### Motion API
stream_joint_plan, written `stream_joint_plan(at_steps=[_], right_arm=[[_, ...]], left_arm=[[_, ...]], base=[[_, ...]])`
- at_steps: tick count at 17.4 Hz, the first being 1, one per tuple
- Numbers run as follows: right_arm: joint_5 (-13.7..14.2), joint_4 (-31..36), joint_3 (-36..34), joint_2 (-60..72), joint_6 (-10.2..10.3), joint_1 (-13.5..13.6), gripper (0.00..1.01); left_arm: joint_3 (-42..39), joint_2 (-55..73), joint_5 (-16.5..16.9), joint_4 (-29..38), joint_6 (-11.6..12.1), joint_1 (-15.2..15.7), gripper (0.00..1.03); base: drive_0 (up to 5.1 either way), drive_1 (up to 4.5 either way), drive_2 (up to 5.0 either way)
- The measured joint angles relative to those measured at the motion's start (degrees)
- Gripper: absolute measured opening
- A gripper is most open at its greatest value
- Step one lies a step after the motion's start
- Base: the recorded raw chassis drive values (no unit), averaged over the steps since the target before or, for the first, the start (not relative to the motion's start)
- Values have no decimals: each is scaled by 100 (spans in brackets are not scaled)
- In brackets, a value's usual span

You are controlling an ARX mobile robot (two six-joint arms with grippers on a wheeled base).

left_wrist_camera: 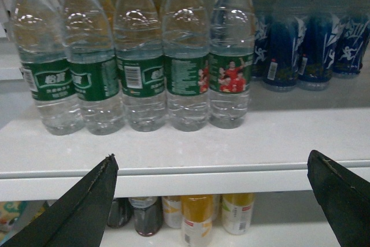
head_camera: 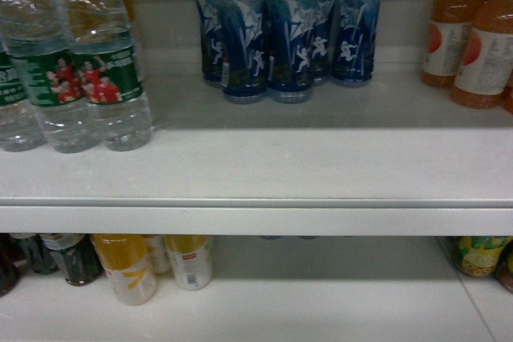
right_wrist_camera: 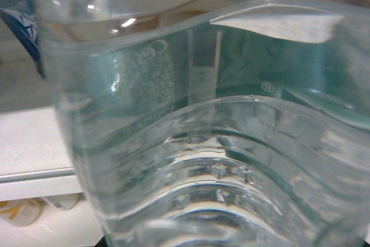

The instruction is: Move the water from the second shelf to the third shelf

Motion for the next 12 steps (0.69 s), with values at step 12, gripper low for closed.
stream_joint_plan(at_steps=[12], right_arm=[[0, -24, 0, 4, 0, 0, 40]], left_arm=[[0, 0, 2, 7, 2, 0, 98]], base=[[-492, 248, 248]])
